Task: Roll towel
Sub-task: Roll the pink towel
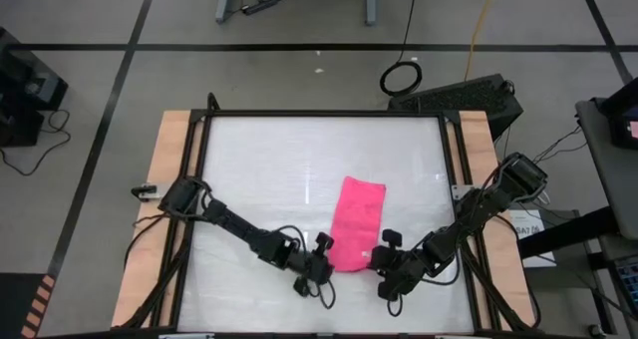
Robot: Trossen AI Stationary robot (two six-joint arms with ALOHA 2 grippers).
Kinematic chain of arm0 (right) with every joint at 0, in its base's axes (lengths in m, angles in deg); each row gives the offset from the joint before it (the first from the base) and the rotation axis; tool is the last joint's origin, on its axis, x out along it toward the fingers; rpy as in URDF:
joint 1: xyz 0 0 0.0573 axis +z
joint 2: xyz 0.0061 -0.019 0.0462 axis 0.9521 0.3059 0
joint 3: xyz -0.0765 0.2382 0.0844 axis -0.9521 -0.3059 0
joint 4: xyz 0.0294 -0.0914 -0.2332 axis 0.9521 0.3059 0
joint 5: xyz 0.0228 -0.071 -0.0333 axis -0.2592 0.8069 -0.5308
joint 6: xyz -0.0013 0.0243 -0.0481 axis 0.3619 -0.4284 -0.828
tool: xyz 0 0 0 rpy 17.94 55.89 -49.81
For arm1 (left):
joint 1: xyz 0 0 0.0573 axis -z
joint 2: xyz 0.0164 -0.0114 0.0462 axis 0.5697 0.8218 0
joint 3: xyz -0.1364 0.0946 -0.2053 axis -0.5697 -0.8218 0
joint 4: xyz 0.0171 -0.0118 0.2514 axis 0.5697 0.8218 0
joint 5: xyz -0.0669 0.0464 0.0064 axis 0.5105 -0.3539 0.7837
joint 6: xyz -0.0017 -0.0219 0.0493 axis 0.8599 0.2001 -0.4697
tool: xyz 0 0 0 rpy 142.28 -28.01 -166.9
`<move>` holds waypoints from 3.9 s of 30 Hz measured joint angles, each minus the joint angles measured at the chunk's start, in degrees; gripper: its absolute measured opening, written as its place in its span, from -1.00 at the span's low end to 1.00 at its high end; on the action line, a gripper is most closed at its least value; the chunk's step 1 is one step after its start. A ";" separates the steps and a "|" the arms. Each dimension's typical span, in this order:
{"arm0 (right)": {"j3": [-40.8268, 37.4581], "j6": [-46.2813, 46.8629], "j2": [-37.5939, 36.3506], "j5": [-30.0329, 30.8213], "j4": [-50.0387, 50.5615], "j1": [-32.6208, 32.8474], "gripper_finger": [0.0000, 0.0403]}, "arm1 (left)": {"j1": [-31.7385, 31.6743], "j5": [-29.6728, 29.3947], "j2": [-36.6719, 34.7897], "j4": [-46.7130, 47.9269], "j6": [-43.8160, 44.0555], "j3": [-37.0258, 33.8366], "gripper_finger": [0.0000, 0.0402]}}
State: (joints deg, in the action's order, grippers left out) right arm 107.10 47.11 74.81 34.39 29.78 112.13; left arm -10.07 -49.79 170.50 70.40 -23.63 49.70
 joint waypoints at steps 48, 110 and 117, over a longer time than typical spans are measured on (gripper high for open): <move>-0.01 -16.44 -0.98 7.99 4.38 11.08 -0.31 | -13.36 29.91 -0.54 -3.95 38.00 0.17 -1.00; -1.77 16.65 1.63 16.36 -0.57 9.77 -1.00 | -1.13 -4.31 -7.80 2.47 -4.14 0.33 0.11; -7.17 24.89 -1.01 11.00 -5.85 7.10 -1.00 | 5.89 -14.29 -3.90 -2.82 -17.95 0.24 0.13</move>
State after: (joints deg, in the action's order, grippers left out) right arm 99.93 72.00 73.80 45.40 23.94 119.22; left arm -4.18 -64.08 166.60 67.58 -41.57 49.94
